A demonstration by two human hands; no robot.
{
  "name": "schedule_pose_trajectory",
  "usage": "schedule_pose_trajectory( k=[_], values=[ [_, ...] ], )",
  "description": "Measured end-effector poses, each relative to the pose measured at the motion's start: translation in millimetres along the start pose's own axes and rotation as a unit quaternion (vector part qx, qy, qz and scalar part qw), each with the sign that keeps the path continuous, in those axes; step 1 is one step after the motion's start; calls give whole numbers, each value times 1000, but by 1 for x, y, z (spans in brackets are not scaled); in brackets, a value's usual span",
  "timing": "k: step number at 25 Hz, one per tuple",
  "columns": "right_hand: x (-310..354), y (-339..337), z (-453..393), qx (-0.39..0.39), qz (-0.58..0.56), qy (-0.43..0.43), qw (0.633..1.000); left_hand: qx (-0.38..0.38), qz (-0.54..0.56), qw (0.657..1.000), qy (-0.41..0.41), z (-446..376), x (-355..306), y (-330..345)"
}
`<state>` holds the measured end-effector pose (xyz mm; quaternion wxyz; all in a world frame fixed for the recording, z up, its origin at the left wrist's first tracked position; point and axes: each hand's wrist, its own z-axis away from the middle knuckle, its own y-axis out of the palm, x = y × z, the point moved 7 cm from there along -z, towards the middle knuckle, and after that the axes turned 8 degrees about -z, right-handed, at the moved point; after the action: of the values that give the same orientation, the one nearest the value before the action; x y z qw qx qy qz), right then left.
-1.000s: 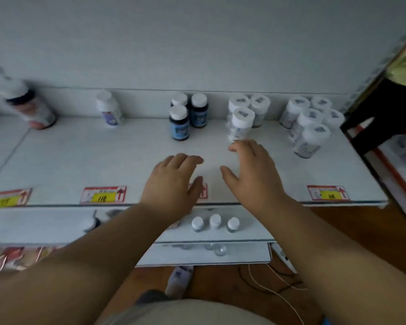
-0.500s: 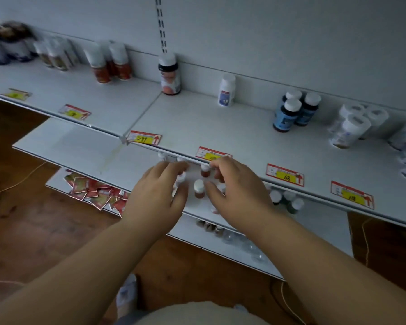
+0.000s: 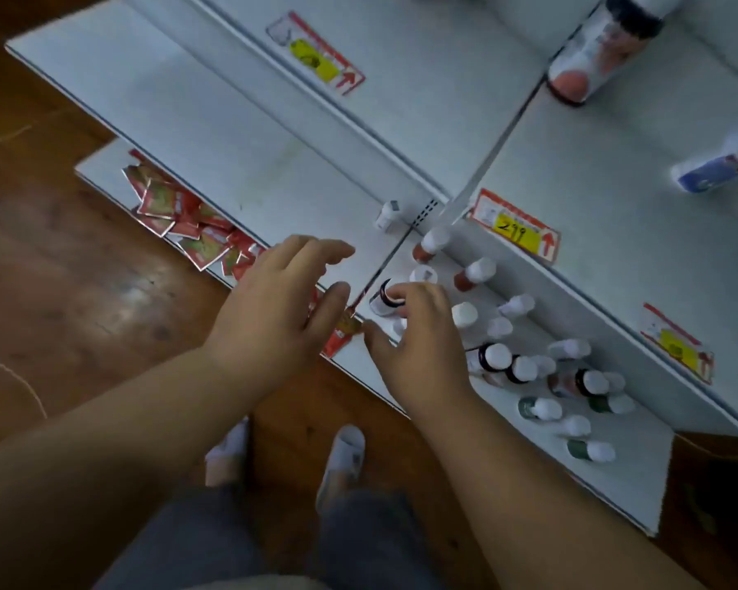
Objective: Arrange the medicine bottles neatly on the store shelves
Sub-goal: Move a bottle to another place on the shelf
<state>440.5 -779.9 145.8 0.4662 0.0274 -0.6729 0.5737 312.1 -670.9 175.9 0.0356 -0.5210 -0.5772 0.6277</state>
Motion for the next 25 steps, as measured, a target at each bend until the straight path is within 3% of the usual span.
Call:
schedule_pose_trajectory(
  k=[6,11,16,21,25],
  values=[
    [-135,88,-77,-17,77,122,989,42,104,988,-103,4,86,131],
    [-205,124,-117,-14,168,110,980,62,133,981,-130,7,116,216],
    [-216,137,-138,-33,222,35,974,62,153,971,-174,2,133,260],
    [-215,157,-147,-47,104,2,993,57,157,968,-187,6,146,274],
    [-223,163,-152,-98,-16,49,994,69,132,971,-189,6,165,288]
  ],
)
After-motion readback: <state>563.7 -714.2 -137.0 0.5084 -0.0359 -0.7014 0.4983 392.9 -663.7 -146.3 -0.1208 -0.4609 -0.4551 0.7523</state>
